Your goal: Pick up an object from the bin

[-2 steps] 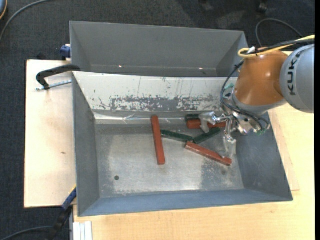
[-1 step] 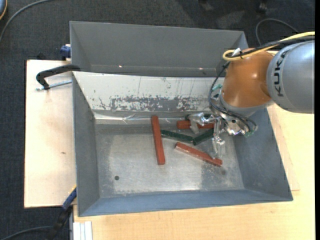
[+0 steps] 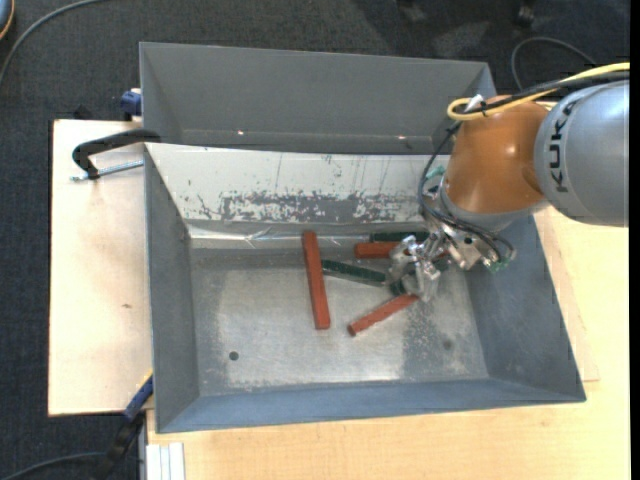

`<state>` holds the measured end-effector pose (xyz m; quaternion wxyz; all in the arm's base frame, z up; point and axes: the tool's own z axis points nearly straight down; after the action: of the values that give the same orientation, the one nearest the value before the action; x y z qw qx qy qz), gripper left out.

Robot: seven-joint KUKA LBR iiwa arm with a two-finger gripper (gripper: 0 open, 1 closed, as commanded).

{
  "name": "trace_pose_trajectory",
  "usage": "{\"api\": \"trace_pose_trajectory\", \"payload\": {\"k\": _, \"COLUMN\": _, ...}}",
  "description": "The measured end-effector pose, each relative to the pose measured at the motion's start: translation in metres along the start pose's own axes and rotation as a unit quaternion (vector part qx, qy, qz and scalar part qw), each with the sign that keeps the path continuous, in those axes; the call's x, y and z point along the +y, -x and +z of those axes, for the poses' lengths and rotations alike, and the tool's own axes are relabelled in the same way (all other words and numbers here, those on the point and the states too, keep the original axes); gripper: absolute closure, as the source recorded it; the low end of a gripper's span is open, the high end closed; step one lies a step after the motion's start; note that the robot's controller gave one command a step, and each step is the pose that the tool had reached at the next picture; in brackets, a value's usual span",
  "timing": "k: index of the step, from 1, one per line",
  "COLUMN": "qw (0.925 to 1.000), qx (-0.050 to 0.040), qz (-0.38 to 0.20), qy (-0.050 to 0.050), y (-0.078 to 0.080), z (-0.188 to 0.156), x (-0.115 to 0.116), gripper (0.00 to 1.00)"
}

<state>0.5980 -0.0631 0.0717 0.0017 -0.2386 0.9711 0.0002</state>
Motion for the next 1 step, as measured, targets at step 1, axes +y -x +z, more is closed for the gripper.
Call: {"api": "trace_pose_trajectory", "payload": {"k": 1, "qw": 1.0, "qx": 0.0053, "qz": 0.0, "qy": 0.002, "y": -0.0028, "z": 0.0013, "x": 0.0005, "gripper": 0.0}}
